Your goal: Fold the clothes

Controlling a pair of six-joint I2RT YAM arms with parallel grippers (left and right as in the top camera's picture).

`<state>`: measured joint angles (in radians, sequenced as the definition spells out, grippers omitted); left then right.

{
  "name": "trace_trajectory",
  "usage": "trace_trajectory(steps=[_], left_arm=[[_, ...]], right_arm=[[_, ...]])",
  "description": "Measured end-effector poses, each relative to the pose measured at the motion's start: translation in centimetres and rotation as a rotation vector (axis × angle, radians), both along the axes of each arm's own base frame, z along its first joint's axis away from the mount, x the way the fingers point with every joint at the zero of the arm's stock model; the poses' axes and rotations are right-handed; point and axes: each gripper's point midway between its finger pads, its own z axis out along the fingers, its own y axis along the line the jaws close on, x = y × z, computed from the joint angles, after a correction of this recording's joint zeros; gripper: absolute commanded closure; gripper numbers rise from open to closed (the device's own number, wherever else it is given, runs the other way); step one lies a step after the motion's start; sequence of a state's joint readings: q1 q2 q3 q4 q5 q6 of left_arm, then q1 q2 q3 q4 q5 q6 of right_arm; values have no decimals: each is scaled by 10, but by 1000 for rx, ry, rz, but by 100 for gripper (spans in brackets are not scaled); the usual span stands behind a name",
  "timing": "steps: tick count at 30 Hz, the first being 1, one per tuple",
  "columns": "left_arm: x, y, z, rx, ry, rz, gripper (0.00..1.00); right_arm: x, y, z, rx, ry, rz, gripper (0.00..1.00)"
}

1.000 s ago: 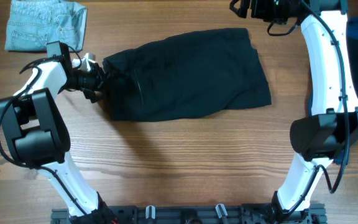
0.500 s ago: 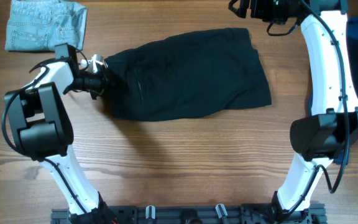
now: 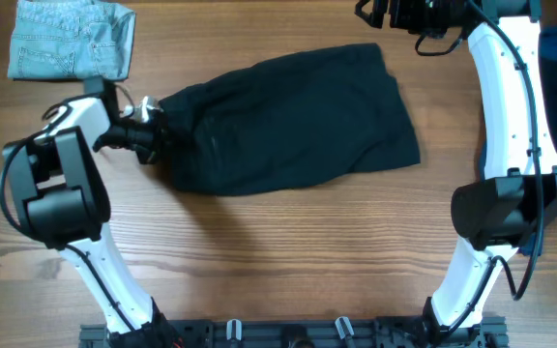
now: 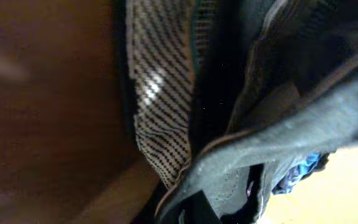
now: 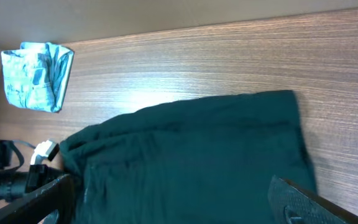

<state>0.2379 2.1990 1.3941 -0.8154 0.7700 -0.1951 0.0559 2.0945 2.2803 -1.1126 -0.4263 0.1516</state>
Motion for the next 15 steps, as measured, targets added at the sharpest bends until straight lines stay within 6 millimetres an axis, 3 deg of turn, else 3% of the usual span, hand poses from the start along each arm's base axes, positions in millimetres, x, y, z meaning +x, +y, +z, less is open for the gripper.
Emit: trace_trajectory(steps=[4,9,15], left_arm=[[-9,27,1,76,61,40,96],[-18,72,12,300,109,58,96],[-16,119,57,578,122,60,96]], right_arm=[[0,0,0,0,0,0,0],[0,-1,0,-3,0,-2,0],[1,-3,-1,-16,-1,-12,0]])
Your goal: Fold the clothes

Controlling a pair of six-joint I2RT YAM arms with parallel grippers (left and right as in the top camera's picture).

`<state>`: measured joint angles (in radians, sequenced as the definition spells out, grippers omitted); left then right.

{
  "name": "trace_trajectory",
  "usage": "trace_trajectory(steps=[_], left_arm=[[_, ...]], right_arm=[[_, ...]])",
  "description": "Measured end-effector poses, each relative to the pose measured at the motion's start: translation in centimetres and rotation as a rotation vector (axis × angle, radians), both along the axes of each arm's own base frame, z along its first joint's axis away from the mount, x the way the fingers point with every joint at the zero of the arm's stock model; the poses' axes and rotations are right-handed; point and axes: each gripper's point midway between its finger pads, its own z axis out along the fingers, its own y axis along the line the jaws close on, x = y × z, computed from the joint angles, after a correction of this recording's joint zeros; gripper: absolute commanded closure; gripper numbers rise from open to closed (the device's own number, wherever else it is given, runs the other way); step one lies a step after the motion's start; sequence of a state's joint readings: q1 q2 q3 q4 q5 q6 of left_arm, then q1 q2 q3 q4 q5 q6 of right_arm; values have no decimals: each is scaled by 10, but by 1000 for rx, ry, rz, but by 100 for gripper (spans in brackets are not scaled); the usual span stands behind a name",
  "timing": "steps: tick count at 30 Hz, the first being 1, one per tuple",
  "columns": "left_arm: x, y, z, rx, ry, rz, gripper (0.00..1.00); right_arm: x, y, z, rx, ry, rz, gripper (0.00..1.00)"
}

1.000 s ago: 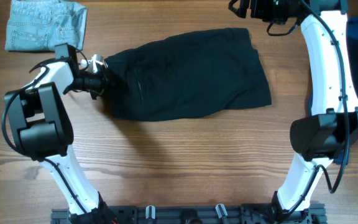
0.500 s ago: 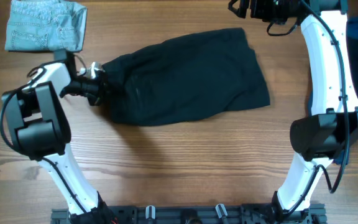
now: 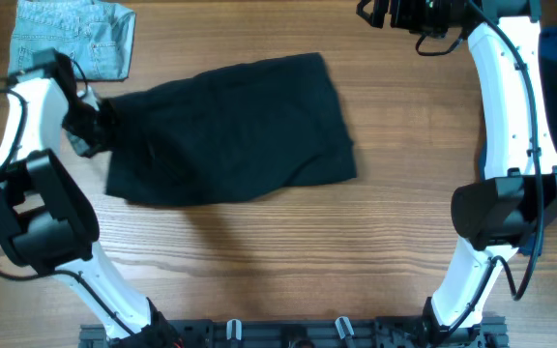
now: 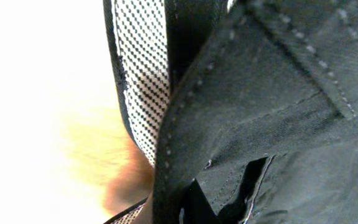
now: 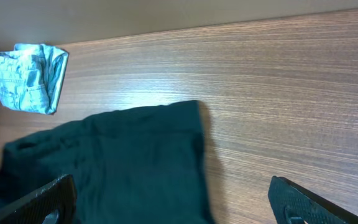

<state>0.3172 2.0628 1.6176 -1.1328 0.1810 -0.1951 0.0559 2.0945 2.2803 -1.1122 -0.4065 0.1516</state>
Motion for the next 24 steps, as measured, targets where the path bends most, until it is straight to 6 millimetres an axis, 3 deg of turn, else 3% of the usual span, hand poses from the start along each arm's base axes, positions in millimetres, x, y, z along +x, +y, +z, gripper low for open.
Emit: trace_trajectory(steps=[2,6,13,18,24], left_arm=[[2,18,23,98,3,0,96],[6,34,53,187,0,4,96],[21,36,105,252,-66,-10,96],[46,3,139,270,-175,-86,95],[60,-57,146,227,-225,-203,93]], right_arm=[[1,0,1,-4,-7,0,0],[3,-1,2,-15,-23,13,0],[5,-1,3,-18,-36,14,0],[4,-1,3,-25,-38,23,0],[4,-1,2,-33,-40,34,0]])
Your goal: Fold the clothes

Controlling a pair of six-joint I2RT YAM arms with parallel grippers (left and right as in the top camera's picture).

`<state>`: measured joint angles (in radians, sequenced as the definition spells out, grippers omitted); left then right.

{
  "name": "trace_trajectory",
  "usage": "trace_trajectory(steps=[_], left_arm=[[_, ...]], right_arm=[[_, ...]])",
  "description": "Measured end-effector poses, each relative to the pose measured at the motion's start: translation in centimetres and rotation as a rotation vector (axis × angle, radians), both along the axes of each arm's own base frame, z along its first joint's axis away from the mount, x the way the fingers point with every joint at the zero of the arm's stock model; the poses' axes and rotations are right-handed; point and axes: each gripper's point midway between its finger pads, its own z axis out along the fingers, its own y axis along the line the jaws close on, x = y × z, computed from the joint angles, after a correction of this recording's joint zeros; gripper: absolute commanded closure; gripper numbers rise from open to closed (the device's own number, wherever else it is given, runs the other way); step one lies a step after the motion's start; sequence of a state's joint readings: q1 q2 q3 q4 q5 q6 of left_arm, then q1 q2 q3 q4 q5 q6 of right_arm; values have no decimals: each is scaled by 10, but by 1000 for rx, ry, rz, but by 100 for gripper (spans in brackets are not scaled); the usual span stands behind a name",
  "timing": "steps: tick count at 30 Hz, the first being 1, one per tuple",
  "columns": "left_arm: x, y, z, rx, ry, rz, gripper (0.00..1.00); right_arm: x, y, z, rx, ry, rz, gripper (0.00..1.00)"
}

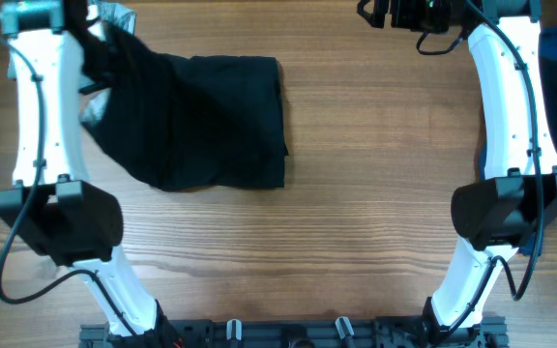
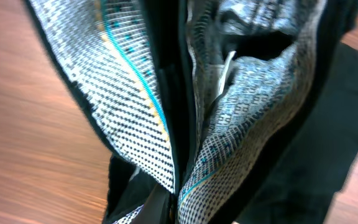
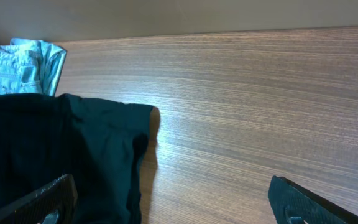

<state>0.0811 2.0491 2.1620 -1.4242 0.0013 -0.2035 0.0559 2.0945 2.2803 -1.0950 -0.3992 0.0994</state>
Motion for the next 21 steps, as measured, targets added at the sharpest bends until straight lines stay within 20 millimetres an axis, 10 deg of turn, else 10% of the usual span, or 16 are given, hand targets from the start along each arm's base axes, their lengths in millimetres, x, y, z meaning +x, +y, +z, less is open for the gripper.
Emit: trace_trajectory(steps=[9,21], left_arm=[[16,-89,6,-114,-69,-60,92],[12,-160,-14,-203,-15,-123,69]], right_arm=[[-5,0,-4,-12,18,15,0],[-9,-1,-7,-29,28,37,0]])
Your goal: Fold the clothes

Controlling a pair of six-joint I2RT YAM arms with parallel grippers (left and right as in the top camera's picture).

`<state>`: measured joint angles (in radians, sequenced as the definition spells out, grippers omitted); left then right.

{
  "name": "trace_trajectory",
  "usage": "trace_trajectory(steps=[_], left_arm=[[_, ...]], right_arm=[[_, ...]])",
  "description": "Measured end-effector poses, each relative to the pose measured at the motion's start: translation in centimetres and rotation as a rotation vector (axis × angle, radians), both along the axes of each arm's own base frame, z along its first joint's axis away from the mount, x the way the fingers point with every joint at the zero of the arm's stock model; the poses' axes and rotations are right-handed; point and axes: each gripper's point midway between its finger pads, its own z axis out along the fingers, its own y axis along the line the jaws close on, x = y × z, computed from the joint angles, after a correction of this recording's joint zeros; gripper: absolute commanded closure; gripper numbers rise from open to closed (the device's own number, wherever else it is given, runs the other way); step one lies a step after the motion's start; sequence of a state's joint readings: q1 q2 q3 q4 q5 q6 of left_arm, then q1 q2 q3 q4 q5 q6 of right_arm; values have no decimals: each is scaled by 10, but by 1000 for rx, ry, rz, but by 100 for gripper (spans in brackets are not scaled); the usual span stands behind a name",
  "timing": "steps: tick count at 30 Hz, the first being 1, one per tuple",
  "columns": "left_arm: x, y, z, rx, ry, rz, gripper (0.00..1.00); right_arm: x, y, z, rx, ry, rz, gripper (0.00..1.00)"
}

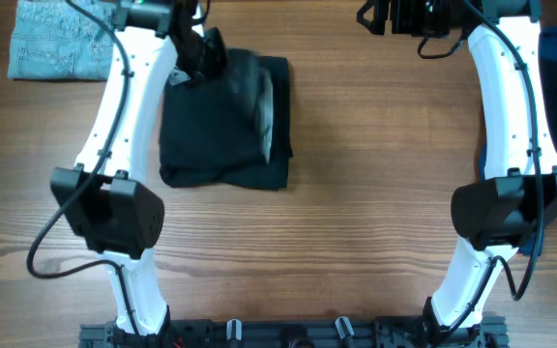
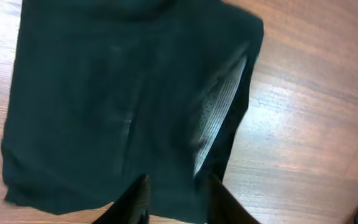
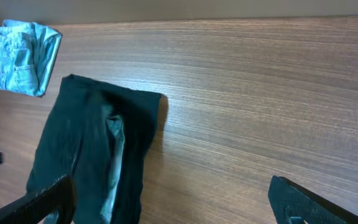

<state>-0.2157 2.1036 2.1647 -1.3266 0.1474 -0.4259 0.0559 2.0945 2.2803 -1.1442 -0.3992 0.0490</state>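
A black garment [image 1: 222, 121] lies doubled over on the left half of the table, with a strip of grey lining [image 1: 267, 108] showing near its right edge. My left gripper [image 1: 201, 53] hovers over its far edge. In the left wrist view the left gripper [image 2: 179, 202] is open, its fingers [image 2: 140, 200] apart above the flat black garment [image 2: 117, 106]. My right gripper [image 1: 393, 14] stays at the far edge, off the cloth. Its wrist view shows the right gripper [image 3: 169, 190] wide open and empty, with the garment [image 3: 86, 149] at the lower left.
Folded light-blue jeans [image 1: 61, 37] lie at the far left corner, also visible in the right wrist view [image 3: 17, 55]. A dark blue cloth sits at the right edge. The wooden table [image 1: 385, 203] is bare right of the garment.
The left gripper held the black garment raised at the far left. Now it is open further right over the cloth, which lies flat, doubled and narrower. The right arm is unchanged.
The garment lay spread mid-table with my left gripper shut on its left end. It then sat further left, then hung lifted at the far left corner. Now it lies folded over and released. The right gripper stayed open at the far edge.
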Motion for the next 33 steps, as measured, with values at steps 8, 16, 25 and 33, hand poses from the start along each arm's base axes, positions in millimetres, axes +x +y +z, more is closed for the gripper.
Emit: trace_trajectory(steps=[8,16,25,33], left_arm=[[3,-19,-3,-29,-9,-33,51],[11,45,-7,78,0,114,6],[-11,208,7,151,47,502,0],[-22,248,9,152,51,595,0]], right_arm=[[0,0,0,-1,-2,2,0],[1,42,18,102,-70,127,29],[-42,188,38,251,-123,444,96],[-70,306,-5,555,-15,728,94]])
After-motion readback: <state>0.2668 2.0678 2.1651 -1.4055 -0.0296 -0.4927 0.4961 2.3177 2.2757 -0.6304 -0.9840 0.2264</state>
